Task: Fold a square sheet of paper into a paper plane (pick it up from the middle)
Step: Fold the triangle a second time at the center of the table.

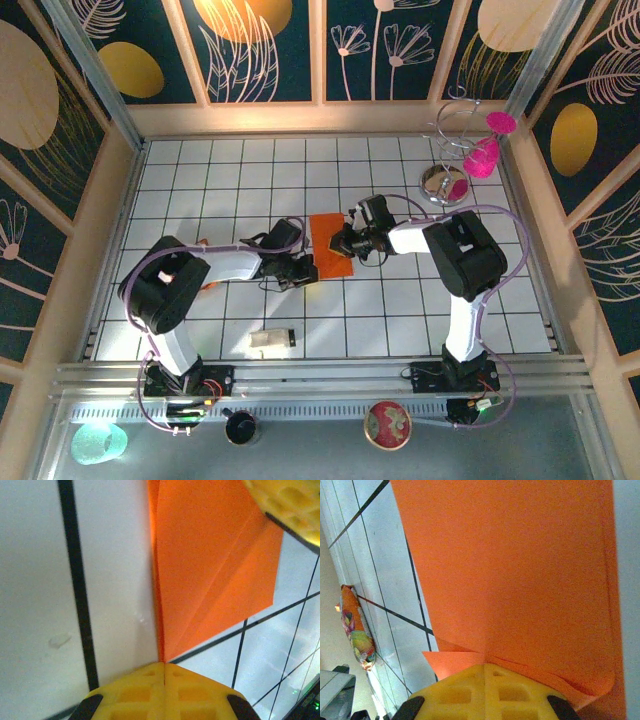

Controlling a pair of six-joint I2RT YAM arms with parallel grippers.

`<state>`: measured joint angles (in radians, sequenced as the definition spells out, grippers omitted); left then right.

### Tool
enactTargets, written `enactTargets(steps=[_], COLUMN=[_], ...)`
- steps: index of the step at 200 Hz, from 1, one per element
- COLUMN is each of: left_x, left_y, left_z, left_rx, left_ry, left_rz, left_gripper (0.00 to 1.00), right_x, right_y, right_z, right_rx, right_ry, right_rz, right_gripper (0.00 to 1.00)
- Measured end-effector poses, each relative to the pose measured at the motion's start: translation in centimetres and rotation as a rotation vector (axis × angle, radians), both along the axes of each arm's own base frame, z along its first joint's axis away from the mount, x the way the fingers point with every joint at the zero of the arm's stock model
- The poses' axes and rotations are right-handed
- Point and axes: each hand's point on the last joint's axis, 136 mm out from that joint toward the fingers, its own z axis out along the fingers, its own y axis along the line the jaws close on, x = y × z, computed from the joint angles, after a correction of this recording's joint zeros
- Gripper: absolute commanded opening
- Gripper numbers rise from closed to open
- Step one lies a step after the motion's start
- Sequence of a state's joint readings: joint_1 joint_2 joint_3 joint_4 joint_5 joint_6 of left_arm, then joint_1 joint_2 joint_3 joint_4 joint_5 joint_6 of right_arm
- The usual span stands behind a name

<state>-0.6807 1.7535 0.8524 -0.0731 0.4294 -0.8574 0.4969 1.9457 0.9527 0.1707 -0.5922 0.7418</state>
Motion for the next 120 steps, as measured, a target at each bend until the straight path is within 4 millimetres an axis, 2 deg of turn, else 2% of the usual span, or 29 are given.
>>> enactTargets(steps=[22, 43, 63, 82, 99, 120], left_x=[0.5, 2.3, 3.8, 4.5, 4.3, 3.9], left_y=[-0.3, -1.4, -2.5, -3.0, -2.5, -2.1], left_z=[2.2, 5.3, 6.5, 5.0, 2.7, 1.0], left_rx=[-0.036, -0.091, -0.12, -0.104, -0.058, -0.022], left_ry=[-0.049, -0.138, -0.173, -0.157, -0.112, -0.072], left_rz=[0.006, 0.016, 0.025, 0.035, 0.047, 0.052], left_gripper=[0.0, 0.0, 0.0, 0.0, 0.0, 0.0], right_x=[0.0, 0.0, 0.0, 0.0, 0.0, 0.1], right_y=[0.0, 0.0, 0.0, 0.0, 0.0, 0.0], right_z=[0.0, 0.0, 0.1, 0.1, 0.1, 0.1], right_rx=[0.004, 0.009, 0.012, 0.015, 0.018, 0.021], right_ry=[-0.001, -0.003, -0.001, -0.001, 0.003, 0.006], right_rz=[0.001, 0.002, 0.0, -0.002, -0.007, -0.009], right_gripper=[0.0, 0.0, 0.0, 0.0, 0.0, 0.0])
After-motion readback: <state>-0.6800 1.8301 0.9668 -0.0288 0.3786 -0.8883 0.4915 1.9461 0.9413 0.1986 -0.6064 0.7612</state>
